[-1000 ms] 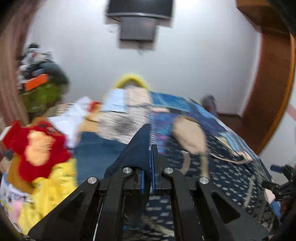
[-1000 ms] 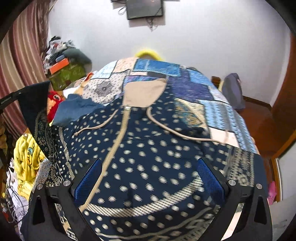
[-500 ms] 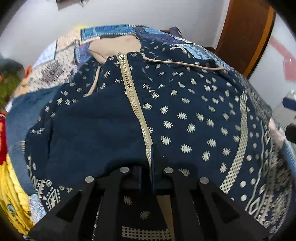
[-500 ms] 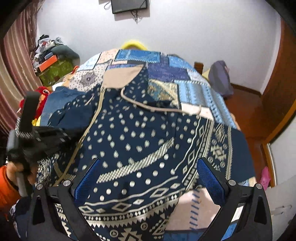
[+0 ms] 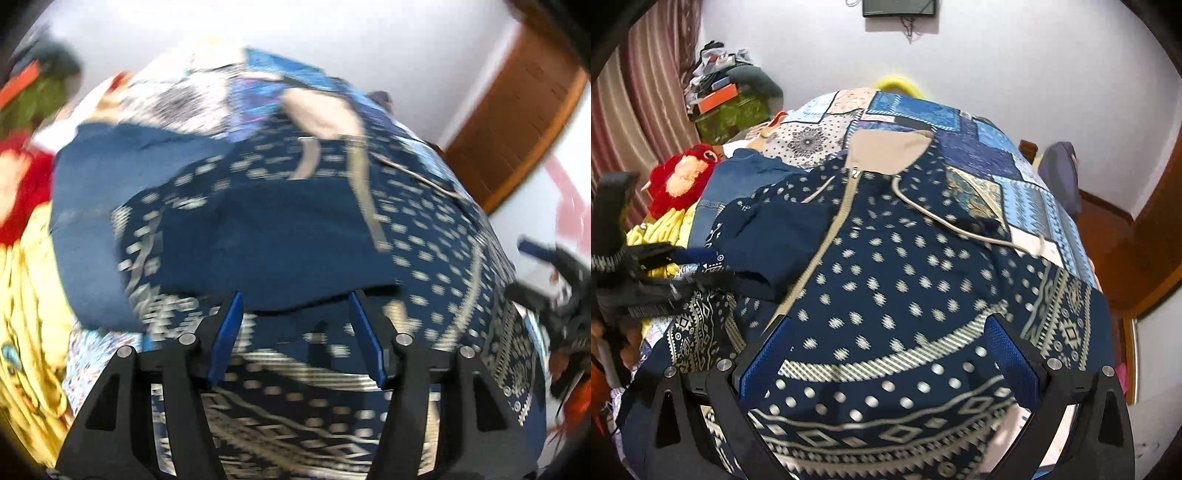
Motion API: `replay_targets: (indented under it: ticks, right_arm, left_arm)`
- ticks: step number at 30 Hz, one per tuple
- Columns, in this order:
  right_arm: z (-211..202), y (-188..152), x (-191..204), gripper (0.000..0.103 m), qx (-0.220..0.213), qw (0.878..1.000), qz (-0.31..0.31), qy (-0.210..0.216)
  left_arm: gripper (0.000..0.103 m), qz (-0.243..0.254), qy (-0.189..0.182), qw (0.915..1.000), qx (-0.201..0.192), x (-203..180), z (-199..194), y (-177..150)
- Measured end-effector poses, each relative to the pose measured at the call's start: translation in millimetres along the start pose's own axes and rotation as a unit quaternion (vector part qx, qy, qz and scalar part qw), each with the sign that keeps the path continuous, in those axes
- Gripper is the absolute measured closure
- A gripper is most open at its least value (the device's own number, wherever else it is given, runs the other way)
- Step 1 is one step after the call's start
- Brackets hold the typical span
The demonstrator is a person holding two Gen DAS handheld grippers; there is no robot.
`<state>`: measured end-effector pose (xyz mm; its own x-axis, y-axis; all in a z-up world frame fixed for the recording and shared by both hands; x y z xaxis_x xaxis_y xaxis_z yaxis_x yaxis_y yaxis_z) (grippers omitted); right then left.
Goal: Fold large clothes
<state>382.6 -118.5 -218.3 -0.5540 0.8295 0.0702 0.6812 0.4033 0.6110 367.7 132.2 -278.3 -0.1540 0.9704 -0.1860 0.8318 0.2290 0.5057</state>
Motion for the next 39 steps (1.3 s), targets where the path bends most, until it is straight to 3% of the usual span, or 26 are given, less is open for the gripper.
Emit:
replay_targets:
  ticks: [2, 6, 12, 14, 15, 16, 18, 20, 27, 33, 36, 39]
  right_arm:
    - [10, -2, 7, 0.001, 0.012, 1.0, -0.005, -0.002]
    - [23, -11, 13, 0.001, 0.032, 0.999, -0.016, -0.005]
    - [23, -22, -2, 0.001, 0.033, 0.999, -0.005, -0.015]
    - [19, -24, -12, 0.001, 0.031, 0.999, 0.008, -0.016]
    - [16, -25, -18, 0.001, 0.029, 0.999, 0.017, -0.016]
    - [14, -26, -22, 0.001, 0.028, 0.999, 0.022, -0.016]
    - [7, -27, -32, 0.001, 0.023, 0.999, 0.036, -0.017]
    - [-1, -29, -44, 0.001, 0.015, 0.999, 0.048, -0.021]
    - [-32, -41, -99, 0.001, -0.018, 0.993, 0.107, -0.04]
    - [-54, -65, -148, 0.001, -0.034, 0.98, 0.193, -0.035]
    - [-64, -77, -169, 0.001, -0.039, 0.974, 0.218, -0.045]
    - [-76, -89, -188, 0.001, -0.043, 0.97, 0.233, -0.055]
  left_arm:
    - [0.045, -0.036, -0.007, 0.9992, 0.016, 22, 12, -1]
    - [0.045, -0.1, -0.058, 0.9921, 0.049, 48, 35, -6]
    - [0.045, -0.175, -0.098, 0.9781, 0.055, 62, 64, 3]
    - [0.063, -0.195, -0.086, 0.9759, 0.05, 69, 70, 7]
    - [0.08, -0.19, -0.066, 0.9785, 0.045, 70, 70, 10]
    - [0.088, -0.182, -0.055, 0.9808, 0.043, 69, 69, 13]
    - [0.094, -0.157, -0.027, 0.9868, 0.028, 64, 61, 22]
    - [0.095, -0.124, -0.002, 0.9922, -0.003, 50, 42, 37]
    - [0.096, -0.019, -0.039, 0.9944, -0.097, -46, -40, 109]
    - [0.096, 0.115, -0.058, 0.9825, -0.134, -172, -73, 130]
    - [0.096, 0.173, -0.073, 0.9743, -0.125, -231, -63, 118]
    - [0.096, 0.221, -0.065, 0.9683, -0.097, -272, -38, 93]
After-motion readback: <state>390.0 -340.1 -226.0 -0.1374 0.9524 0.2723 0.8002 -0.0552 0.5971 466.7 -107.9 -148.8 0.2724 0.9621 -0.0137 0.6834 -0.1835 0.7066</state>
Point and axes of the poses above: each gripper's, at about its wrist camera, not at the fingertips, and z roughly the way its jaws point, x to its left, y to its top, the point moved 8 cm from there along z, roughly the way its jaws point, and after that the axes turned 6 degrees about y, right-handed, at the moved point
